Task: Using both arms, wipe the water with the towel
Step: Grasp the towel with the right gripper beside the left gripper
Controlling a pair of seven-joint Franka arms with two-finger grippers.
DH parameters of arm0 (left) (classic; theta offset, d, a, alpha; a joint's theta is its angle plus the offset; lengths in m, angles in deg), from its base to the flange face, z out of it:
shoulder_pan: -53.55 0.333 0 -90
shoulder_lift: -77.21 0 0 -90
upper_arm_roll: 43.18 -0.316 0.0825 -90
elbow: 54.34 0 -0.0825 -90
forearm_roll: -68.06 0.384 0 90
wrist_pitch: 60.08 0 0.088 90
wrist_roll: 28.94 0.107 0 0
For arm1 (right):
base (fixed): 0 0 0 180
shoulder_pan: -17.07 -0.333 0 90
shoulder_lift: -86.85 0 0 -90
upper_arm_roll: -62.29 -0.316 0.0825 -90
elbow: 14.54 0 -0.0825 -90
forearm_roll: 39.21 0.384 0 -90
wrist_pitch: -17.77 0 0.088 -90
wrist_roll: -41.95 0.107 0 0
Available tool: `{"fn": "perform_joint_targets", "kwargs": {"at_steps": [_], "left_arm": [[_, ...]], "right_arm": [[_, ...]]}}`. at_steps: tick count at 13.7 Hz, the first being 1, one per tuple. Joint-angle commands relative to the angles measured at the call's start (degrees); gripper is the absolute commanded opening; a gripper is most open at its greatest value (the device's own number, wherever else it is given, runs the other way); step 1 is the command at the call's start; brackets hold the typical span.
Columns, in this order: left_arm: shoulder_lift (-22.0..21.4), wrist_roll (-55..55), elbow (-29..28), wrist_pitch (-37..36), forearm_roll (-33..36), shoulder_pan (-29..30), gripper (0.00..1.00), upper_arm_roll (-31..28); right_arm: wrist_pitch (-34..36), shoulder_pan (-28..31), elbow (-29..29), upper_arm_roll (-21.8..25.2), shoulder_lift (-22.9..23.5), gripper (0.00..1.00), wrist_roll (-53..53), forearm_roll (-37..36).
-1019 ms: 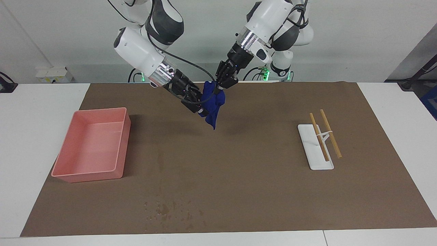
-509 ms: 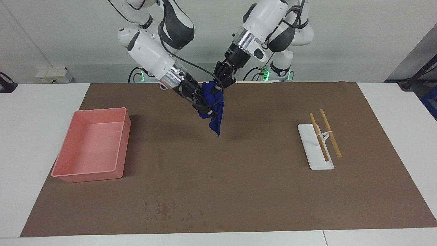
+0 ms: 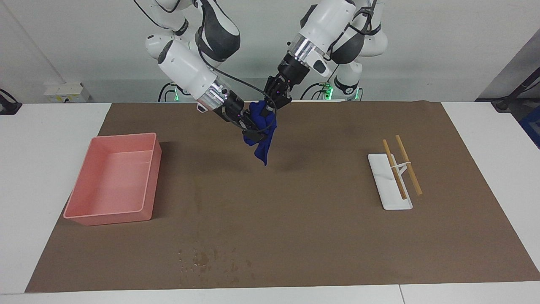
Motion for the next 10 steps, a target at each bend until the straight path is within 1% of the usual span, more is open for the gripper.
{"fn": "perform_joint_targets", "kwargs": {"at_steps": [1,3,4,5,6,7,8,10], "left_arm": [[-2.01,-0.19,-1.55,0.65,-1.58,0.27,0.0,0.17],[-1.92,-0.28,-1.55,0.74,-1.58,0.27,0.0,0.08],[-1.92,-0.28,-1.55,0.83,-1.58,0.27,0.0,0.08],[-1.92,-0.02,-1.55,0.83,-1.58,0.27,0.0,0.08],[-1.92,0.42,-1.55,0.83,-1.5,0.27,0.0,0.08],[-1.92,0.16,-1.46,0.83,-1.49,0.27,0.81,0.08],[-1.92,0.07,-1.37,0.57,-1.32,0.36,1.0,0.08],[-1.92,1.73,-1.37,0.3,-0.79,0.79,1.0,-0.18]], "right_arm": [[0.93,-0.21,0.05,0.06,-0.09,0.0,-5.57,0.74],[2.25,-0.21,-0.04,0.15,-0.18,0.0,-6.73,-0.14],[3.48,-0.12,0.05,0.24,-0.18,0.0,-8.13,-3.45],[5.67,0.23,0.22,0.15,-0.18,0.0,-9.8,-9.05],[7.78,0.49,0.57,0.15,-0.18,0.0,-11.38,-13.11],[9.02,0.93,0.66,0.15,-0.18,0.0,-12.53,-14.54],[9.46,1.28,0.66,0.15,-0.18,0.0,-13.67,-14.56],[10.34,2.34,0.66,0.15,-0.27,0.0,-16.48,-14.65]]}}
